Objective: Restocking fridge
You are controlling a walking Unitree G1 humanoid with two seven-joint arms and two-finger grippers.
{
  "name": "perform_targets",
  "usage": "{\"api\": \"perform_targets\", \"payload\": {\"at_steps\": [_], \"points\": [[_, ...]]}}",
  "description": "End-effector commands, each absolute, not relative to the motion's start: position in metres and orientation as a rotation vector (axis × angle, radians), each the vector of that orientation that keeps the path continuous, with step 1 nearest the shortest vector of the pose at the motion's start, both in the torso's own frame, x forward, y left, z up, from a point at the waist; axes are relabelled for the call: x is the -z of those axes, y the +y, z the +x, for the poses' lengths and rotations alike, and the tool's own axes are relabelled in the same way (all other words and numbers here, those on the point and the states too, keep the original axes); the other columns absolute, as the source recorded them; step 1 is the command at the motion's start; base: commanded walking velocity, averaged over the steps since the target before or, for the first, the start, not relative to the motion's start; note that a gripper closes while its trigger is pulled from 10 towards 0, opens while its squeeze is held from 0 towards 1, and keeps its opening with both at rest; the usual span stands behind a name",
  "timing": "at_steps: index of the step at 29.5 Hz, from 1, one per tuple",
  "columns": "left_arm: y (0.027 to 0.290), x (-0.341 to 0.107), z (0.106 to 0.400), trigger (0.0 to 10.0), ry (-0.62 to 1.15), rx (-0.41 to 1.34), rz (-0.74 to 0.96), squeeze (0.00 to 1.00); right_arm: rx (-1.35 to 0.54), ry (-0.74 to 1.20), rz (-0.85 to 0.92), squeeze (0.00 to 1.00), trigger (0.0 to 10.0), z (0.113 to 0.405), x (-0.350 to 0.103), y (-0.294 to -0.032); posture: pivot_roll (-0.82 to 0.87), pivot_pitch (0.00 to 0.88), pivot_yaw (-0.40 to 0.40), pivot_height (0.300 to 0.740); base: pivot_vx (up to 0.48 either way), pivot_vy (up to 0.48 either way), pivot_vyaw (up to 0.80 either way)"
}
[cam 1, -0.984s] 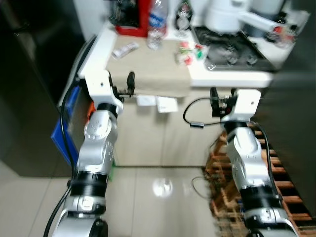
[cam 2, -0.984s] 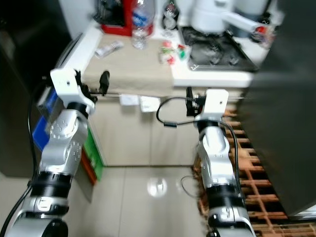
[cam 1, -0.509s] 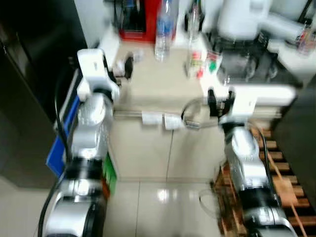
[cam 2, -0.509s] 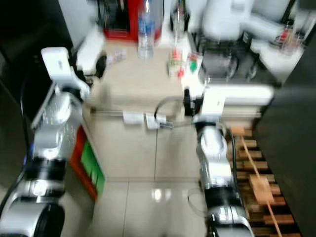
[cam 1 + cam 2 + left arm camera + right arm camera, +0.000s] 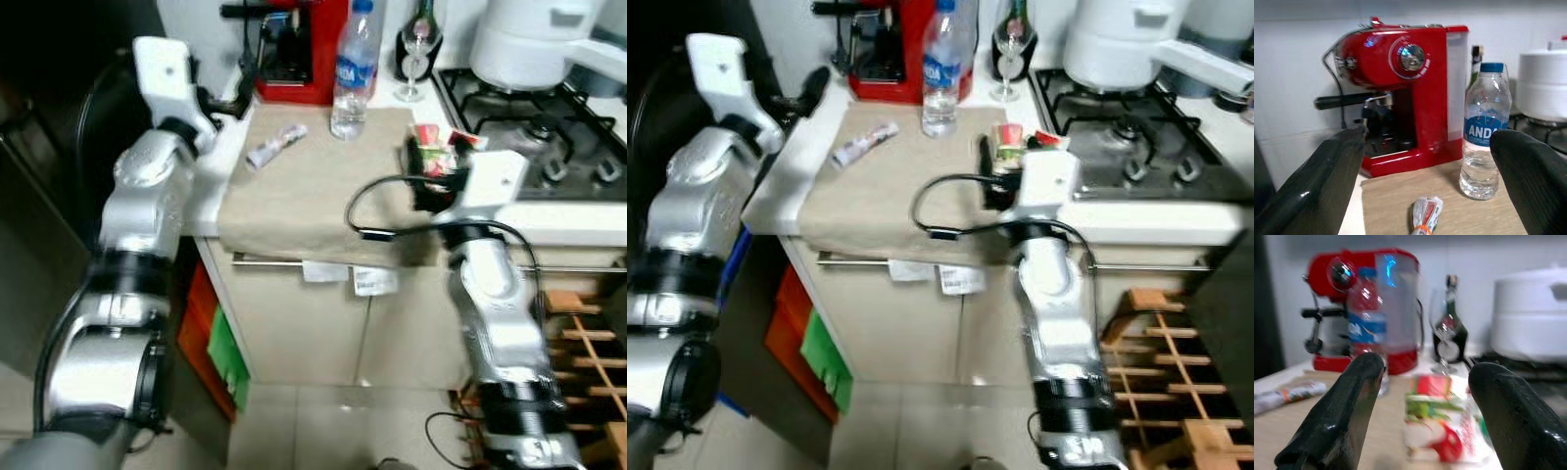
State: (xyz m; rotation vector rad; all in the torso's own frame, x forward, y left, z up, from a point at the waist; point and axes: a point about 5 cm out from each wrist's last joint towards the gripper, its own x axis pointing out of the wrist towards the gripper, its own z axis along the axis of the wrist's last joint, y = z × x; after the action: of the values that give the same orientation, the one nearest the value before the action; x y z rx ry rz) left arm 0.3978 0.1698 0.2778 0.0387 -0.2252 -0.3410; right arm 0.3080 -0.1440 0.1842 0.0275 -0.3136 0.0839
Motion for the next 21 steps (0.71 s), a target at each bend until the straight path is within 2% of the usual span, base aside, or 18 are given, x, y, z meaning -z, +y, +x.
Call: {"api": "perform_targets", "payload": {"at_steps": [1,6,10,12,21], "points": [[0.18,-0.265,0.402,10.0,-0.134,0.332,0.066,0.0,-0.094,-0.314,0.04,0.0,10.0,0.304,-0.186,-0.137,-0.07,0.0,0.096,0.74,0.0,0.0,0.0],[0.188,-0.262,0.41,10.0,-0.064,0.331,0.101,0.0,-0.081,-0.275,0.058,0.0,10.0,0.289,-0.18,-0.134,-0.09,0.0,0.131,0.74,0.0,0.0,0.0],[0.192,-0.255,0.412,10.0,-0.013,0.363,0.115,0.0,-0.062,-0.257,0.07,0.0,10.0,0.276,-0.176,-0.134,-0.12,0.038,0.161,0.74,0.0,0.0,0.0],[0.195,-0.248,0.413,10.0,0.033,0.377,0.15,0.0,-0.025,-0.225,0.08,0.0,10.0,0.26,-0.17,-0.139,-0.15,0.074,0.176,0.74,0.0,0.0,0.0],[0.19,-0.245,0.415,10.0,0.047,0.406,0.122,0.0,0.007,-0.145,0.062,0.0,10.0,0.231,-0.159,-0.147,-0.2,0.141,0.173,0.74,0.0,0.0,0.0]]}}
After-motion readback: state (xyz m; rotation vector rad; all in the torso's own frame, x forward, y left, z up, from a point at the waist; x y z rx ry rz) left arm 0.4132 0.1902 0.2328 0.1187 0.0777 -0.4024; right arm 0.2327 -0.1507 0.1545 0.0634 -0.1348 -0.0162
